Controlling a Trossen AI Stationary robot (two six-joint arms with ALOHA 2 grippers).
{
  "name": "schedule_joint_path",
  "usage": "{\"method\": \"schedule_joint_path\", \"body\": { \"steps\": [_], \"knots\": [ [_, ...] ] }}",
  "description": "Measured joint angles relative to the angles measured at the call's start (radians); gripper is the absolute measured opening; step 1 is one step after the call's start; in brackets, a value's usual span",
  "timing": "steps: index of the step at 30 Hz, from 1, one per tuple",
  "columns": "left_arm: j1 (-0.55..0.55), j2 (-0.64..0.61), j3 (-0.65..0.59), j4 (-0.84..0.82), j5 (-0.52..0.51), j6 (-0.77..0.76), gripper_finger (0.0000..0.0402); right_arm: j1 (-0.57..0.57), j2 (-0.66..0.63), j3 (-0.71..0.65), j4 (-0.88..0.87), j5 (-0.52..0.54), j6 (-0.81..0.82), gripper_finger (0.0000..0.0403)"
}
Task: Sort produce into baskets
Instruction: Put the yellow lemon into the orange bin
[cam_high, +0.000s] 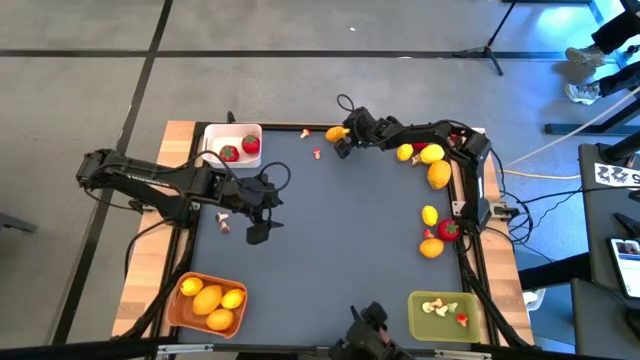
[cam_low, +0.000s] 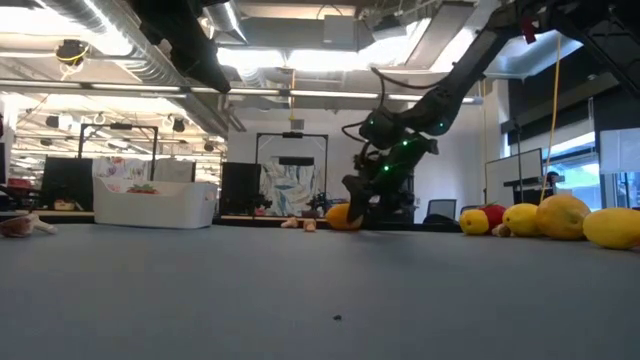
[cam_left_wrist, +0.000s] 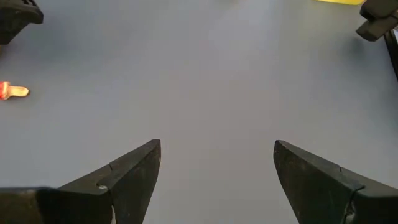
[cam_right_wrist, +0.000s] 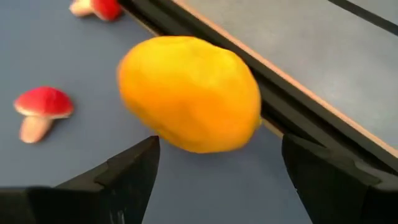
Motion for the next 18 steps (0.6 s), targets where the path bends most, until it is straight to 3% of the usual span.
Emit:
{"method": "schedule_joint_path", "body": {
  "steps": [10, 18],
  "knots": [
    [0.000, 0.000, 0.000, 0.000, 0.000, 0.000, 0.0308, 0.006, -0.005, 0.000, -0.043, -0.038, -0.086, 0.0335],
    [0.000, 0.000, 0.000, 0.000, 0.000, 0.000, 0.0308, 0.007, -0.085, 0.000, -0.100, 0.009, -0.087, 0.0335]
  ]
}}
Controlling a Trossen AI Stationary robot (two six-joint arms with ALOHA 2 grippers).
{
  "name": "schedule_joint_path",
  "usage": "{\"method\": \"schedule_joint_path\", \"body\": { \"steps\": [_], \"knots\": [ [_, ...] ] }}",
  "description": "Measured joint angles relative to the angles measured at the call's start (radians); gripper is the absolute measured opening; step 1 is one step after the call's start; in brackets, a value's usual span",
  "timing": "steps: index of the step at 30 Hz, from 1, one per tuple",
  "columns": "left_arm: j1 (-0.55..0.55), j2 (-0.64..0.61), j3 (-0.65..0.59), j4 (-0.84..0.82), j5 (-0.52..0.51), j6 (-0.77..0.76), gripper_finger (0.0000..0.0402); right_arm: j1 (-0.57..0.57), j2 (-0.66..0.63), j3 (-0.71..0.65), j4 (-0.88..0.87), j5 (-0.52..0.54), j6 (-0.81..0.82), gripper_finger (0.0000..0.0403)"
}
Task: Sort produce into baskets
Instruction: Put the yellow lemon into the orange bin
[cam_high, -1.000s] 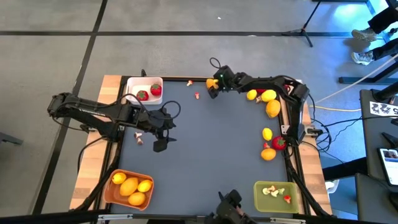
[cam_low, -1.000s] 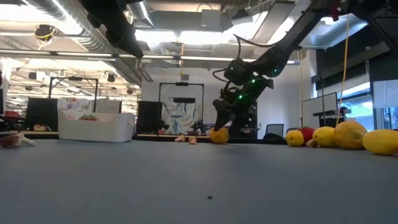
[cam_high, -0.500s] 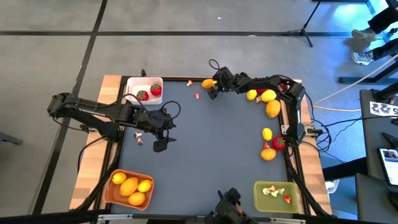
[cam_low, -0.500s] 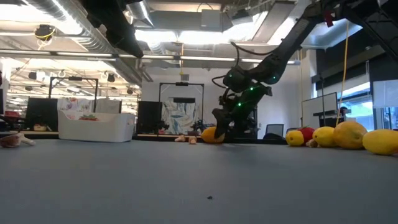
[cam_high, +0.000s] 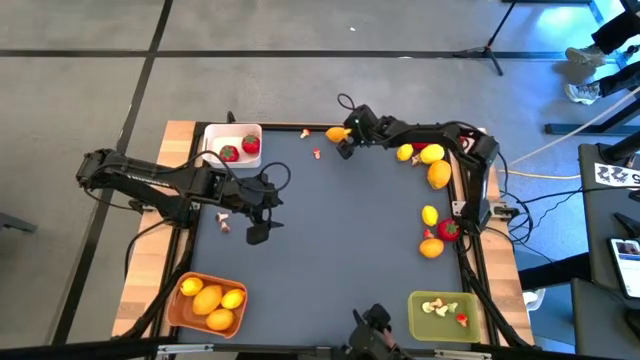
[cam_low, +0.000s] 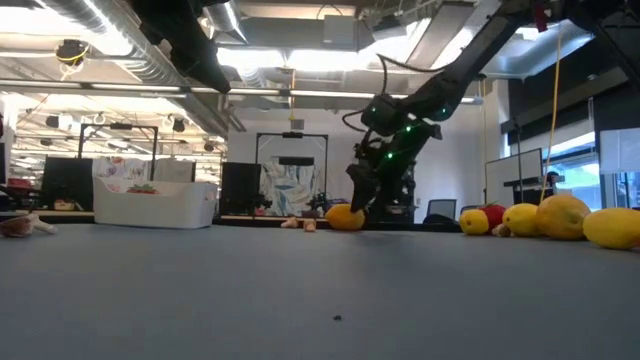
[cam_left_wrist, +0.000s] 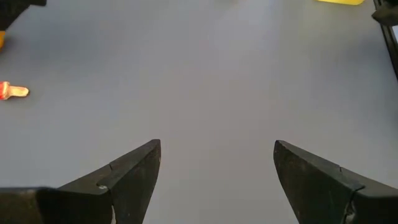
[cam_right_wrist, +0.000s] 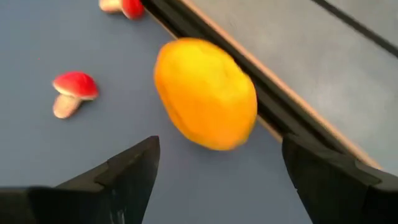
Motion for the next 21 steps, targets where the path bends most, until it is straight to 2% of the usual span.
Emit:
{"method": "schedule_joint_path", "body": {
  "steps": [5, 13, 21],
  "knots": [
    [0.000, 0.000, 0.000, 0.001, 0.000, 0.000, 0.0308, 0.017, -0.014, 0.001, 0.077, -0.051, -0.043, 0.0335],
    [0.000, 0.000, 0.000, 0.002, 0.000, 0.004, 0.0308, 0.025, 0.019, 0.001, 0.227, -0.017, -0.117, 0.0335],
    [0.000, 0.000, 0.000, 0.001, 0.000, 0.011, 0.0308, -0.014, 0.089, 0.001, 0.196, -0.034, -0.140, 0.0335]
  ]
}}
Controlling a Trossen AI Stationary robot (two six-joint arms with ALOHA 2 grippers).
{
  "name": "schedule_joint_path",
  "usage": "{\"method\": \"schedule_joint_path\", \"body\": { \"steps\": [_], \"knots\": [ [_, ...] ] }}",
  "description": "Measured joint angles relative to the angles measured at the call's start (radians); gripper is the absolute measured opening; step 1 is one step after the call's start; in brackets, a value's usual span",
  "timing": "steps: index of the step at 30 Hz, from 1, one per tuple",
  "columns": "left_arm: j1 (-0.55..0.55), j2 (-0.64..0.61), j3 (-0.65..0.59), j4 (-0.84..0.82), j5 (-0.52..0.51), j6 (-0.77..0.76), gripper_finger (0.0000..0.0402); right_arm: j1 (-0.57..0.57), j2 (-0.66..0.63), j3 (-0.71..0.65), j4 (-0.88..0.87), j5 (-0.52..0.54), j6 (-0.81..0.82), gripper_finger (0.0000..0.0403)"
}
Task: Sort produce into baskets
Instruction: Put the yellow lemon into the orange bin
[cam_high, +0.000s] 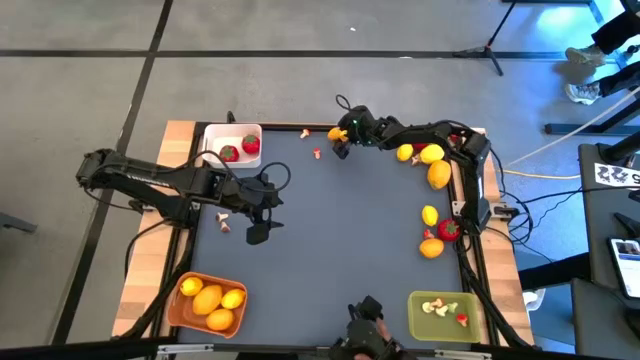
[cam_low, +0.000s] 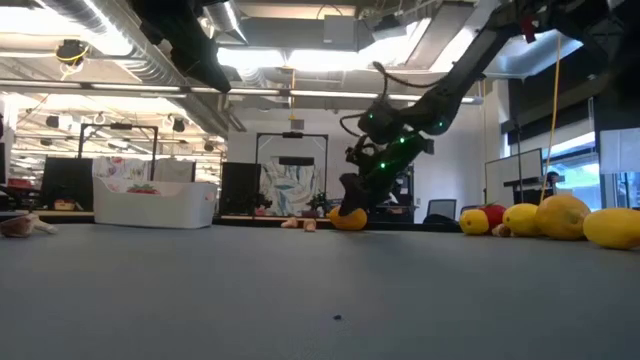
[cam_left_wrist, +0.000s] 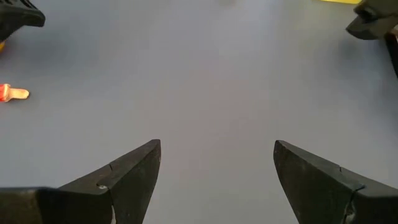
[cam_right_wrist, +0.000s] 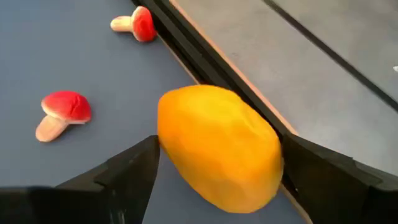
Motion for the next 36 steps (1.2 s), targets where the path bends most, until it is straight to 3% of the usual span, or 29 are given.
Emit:
{"method": "schedule_joint_path", "body": {
  "steps": [12, 24, 29, 36],
  "knots": [
    [0.000, 0.000, 0.000, 0.001, 0.000, 0.009, 0.0308, -0.012, 0.016, -0.001, -0.006, -0.080, -0.031, 0.0329],
    [0.000, 0.000, 0.000, 0.001, 0.000, 0.008, 0.0308, -0.013, 0.016, -0.001, 0.000, -0.077, -0.035, 0.0187],
    [-0.002, 0.000, 0.000, 0.001, 0.000, 0.030, 0.0308, -0.013, 0.016, -0.001, 0.000, -0.068, -0.035, 0.0190],
    [-0.015, 0.000, 0.000, -0.001, 0.001, -0.076, 0.0308, -0.002, -0.037, -0.001, -0.023, -0.069, -0.048, 0.0189]
  ]
}}
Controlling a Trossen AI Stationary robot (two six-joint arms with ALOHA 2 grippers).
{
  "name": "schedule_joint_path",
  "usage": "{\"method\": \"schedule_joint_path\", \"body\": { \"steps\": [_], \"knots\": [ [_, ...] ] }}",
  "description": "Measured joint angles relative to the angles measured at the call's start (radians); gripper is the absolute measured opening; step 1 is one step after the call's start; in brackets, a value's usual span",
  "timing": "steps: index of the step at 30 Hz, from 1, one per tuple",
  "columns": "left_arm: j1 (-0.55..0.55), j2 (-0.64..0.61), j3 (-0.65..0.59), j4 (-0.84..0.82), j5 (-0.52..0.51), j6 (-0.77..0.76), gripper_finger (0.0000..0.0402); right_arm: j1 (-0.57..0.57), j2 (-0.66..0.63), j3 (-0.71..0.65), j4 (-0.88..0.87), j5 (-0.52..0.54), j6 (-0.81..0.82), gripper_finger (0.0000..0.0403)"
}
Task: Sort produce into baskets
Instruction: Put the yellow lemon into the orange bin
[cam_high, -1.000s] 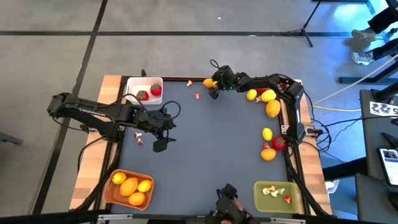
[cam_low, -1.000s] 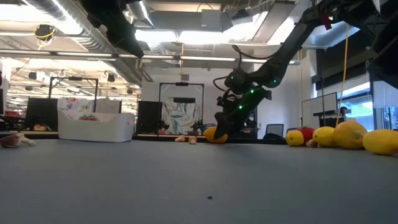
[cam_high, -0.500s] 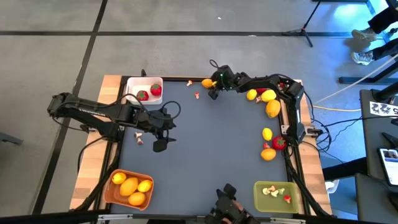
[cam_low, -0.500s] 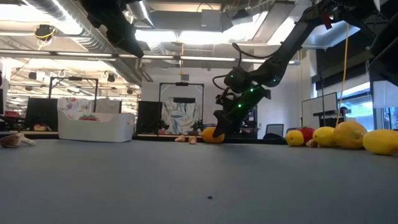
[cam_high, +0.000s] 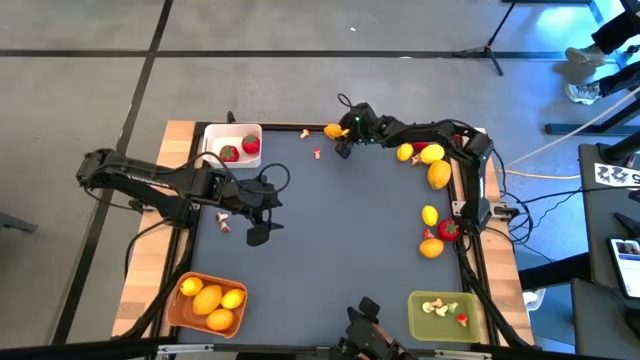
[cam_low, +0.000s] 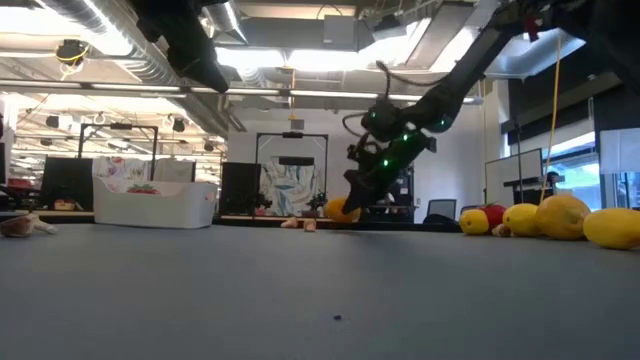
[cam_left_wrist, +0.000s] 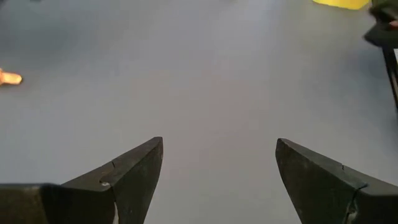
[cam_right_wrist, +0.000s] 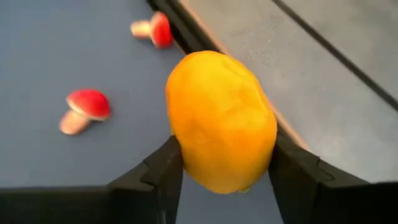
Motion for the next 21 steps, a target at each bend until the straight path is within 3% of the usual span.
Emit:
{"method": "schedule_joint_path", "body": {
  "steps": [10, 21],
  "knots": [
    [-0.001, 0.000, 0.000, -0.001, -0.025, -0.094, 0.0308, 0.122, -0.191, 0.001, -0.128, -0.049, -0.028, 0.0197],
    [-0.058, 0.000, -0.005, -0.001, -0.226, -0.186, 0.0308, 0.394, -0.263, 0.001, -0.195, -0.125, -0.036, 0.0199]
  ]
}}
